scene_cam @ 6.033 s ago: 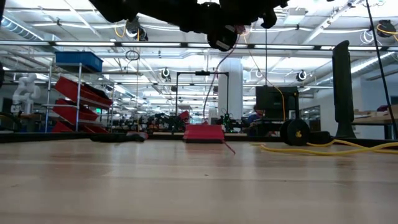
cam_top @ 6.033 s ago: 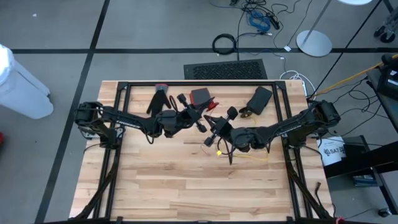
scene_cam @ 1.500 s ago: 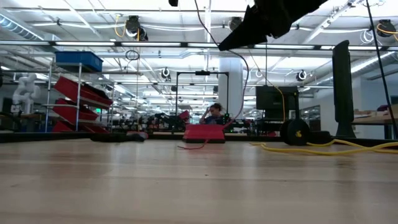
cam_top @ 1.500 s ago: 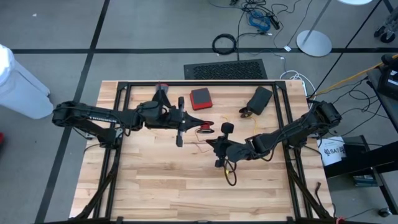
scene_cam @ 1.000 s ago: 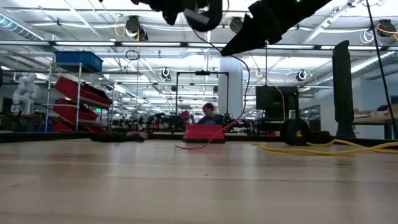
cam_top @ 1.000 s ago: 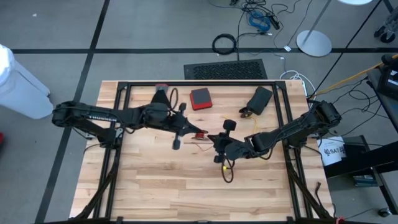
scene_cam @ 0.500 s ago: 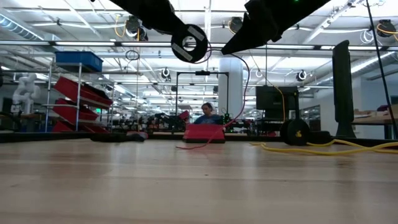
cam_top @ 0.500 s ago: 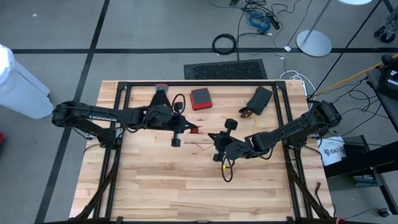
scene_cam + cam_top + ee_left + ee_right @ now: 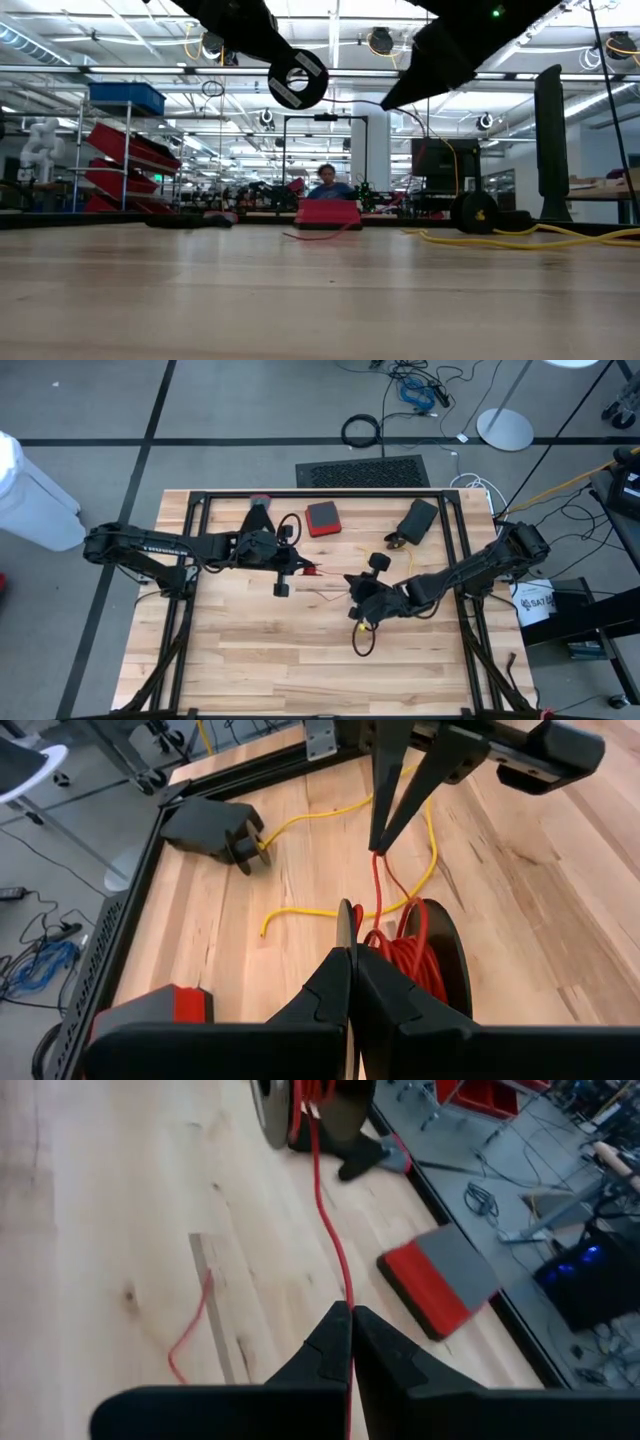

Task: Coil cords
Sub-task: Coil the red wire onto the spool

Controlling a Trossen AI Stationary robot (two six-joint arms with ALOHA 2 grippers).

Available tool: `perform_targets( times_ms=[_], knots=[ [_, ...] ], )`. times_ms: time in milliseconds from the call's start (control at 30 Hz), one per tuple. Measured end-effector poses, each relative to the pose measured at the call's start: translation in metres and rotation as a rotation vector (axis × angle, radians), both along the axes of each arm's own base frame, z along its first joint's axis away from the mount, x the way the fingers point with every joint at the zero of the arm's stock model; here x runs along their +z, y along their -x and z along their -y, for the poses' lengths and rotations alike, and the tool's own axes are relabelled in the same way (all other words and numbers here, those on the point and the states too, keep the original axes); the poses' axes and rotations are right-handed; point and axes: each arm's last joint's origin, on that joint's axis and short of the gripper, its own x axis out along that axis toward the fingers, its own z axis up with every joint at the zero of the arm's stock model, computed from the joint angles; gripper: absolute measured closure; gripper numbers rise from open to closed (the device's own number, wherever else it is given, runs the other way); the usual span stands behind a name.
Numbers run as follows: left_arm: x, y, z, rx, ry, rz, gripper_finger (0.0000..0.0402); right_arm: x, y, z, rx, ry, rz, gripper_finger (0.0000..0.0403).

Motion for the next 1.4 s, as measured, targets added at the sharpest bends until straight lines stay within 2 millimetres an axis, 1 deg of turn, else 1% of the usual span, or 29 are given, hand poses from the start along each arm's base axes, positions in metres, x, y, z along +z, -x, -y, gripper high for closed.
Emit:
perform_targets(
  times_ms=[167,300,433,600,667,833,933,1100,1267,1400],
  knots=[
    [-0.001,0.000,0.000,0.000,0.000,-0.006,0.0393,-0.003,0.007,-0.008,-0.012,0.004,-0.014,0.0403],
    [-0.004,0.002,0.000,0.015,-0.010,-0.048,0.0393,-0.004,0.011,-0.012,-0.024,0.004,-0.016,0.0403],
    [-0.007,0.004,-0.001,0.031,-0.038,-0.083,0.0393,0.004,0.016,-0.014,-0.026,-0.006,0.018,0.0403],
    [-0.006,0.002,-0.002,0.046,-0.069,-0.065,0.0393,0.018,0.016,-0.015,-0.023,-0.028,0.106,0.0403],
    [-0.008,-0.001,-0.003,0.056,-0.086,-0.059,0.0393,0.023,0.014,-0.016,-0.010,-0.029,0.143,0.0403],
    [-0.021,-0.017,-0.005,0.122,-0.154,-0.054,0.0393,0.034,0.004,-0.015,0.040,-0.047,0.233,0.0403],
    [-0.026,-0.028,-0.007,0.170,-0.192,-0.012,0.0393,0.039,0.000,-0.012,0.037,-0.058,0.282,0.0403],
    [-0.025,-0.043,-0.010,0.237,-0.235,0.111,0.0393,0.042,-0.004,-0.007,0.021,-0.069,0.325,0.0403],
    [-0.028,-0.054,-0.011,0.275,-0.278,0.185,0.0393,0.039,-0.015,-0.006,0.019,-0.056,0.376,0.0403],
    [-0.029,-0.059,-0.011,0.287,-0.272,0.239,0.0393,0.027,-0.028,-0.001,0.008,-0.016,0.364,0.0403]
  ],
)
